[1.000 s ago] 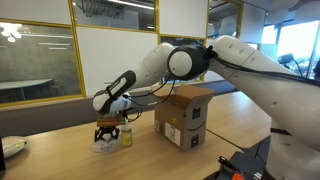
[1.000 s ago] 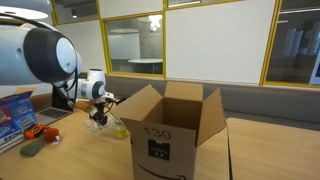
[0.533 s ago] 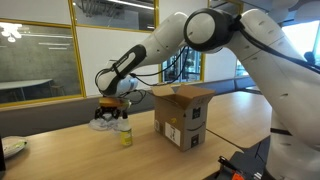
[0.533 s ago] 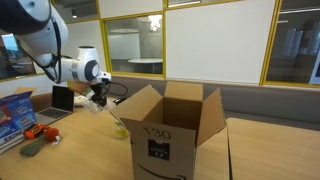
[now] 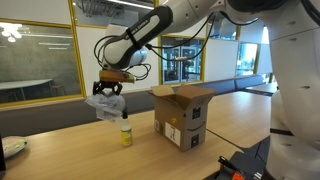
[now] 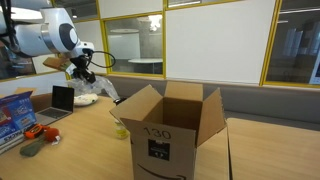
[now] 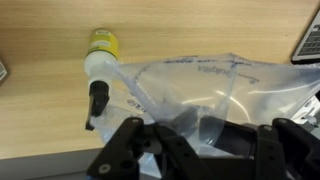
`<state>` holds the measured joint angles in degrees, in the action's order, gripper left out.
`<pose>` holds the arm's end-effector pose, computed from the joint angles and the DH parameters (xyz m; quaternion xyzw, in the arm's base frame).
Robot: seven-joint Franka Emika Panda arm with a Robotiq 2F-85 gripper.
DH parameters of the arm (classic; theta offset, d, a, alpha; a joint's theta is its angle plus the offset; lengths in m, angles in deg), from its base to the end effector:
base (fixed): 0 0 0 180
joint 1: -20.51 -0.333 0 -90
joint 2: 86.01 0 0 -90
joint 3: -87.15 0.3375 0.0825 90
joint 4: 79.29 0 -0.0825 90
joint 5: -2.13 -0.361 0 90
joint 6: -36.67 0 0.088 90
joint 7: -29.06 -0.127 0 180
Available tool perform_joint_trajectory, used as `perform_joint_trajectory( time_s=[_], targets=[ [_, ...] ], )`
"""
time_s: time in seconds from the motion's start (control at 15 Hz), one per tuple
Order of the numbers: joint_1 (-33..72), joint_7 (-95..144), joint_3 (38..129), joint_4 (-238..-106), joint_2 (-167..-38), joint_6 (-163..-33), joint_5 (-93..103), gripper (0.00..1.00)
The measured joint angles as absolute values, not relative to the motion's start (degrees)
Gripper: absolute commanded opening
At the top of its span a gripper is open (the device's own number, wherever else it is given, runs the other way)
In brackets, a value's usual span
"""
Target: Put the objects on the table in the box
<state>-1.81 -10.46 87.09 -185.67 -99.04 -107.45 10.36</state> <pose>0.5966 0.2438 0.4592 -0.9705 0.0989 -0.2107 0.0635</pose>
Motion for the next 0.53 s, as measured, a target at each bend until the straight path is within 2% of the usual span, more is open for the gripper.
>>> perform_joint_trajectory(
  time_s=[0.53],
  targets=[
    [3.8,-26.2,90.8,-198.0,-79.3,-105.5,26.8,0.06]
  ],
)
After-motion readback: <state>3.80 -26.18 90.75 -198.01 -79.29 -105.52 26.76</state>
